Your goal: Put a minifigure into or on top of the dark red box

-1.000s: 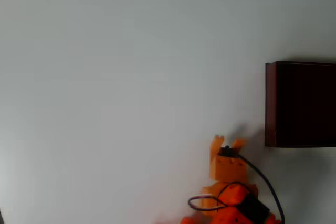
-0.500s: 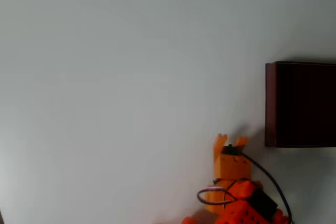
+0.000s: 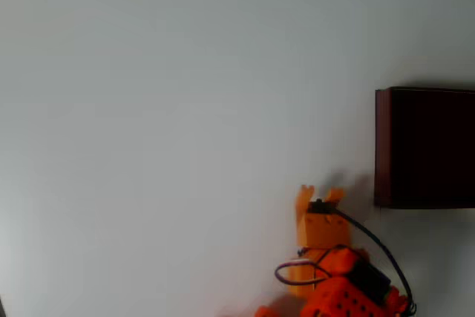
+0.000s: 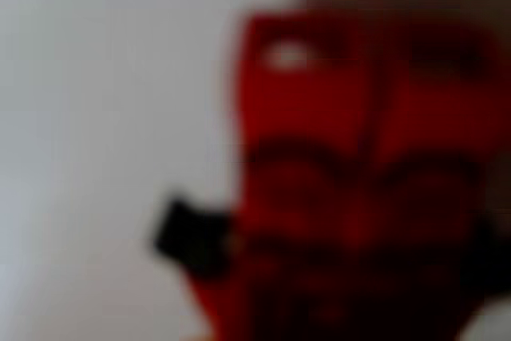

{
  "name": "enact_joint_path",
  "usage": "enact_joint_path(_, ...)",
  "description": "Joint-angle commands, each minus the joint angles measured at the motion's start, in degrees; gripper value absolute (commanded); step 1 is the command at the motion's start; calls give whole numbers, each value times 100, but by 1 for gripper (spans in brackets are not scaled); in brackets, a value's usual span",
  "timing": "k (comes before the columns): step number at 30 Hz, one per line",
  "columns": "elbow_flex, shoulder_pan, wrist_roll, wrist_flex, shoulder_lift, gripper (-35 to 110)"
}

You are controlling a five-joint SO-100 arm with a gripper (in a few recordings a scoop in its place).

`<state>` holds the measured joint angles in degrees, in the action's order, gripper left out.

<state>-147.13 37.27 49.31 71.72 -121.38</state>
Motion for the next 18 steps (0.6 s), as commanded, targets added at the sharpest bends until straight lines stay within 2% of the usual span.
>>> enact_joint_path(1,984,-211,-62,686,-448,0)
enact_joint_path(8,3366,-193,-562,1661,-334,0)
enact_joint_path(18,5678,475,-1371,1055,2355,0)
